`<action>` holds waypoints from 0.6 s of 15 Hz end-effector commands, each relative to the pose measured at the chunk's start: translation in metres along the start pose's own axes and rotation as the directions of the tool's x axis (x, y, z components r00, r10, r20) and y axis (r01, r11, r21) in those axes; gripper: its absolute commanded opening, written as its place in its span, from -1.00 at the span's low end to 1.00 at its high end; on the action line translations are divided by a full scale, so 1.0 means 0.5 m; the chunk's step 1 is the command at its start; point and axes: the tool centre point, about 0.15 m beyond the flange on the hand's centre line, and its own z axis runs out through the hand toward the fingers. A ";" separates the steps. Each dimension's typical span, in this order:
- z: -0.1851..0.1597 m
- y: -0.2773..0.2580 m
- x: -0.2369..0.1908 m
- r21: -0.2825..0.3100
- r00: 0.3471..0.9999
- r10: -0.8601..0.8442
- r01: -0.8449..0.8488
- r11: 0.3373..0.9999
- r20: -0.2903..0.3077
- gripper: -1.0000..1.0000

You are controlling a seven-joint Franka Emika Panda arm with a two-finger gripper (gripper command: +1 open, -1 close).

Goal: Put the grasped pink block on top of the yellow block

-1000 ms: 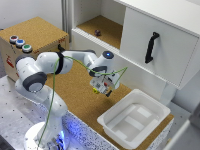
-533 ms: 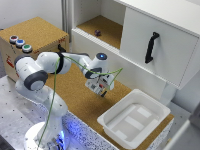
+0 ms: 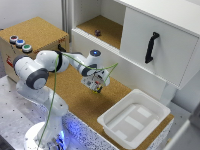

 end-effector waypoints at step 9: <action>0.047 -0.004 0.004 -0.079 0.999 -0.014 0.019 0.997 0.052 1.00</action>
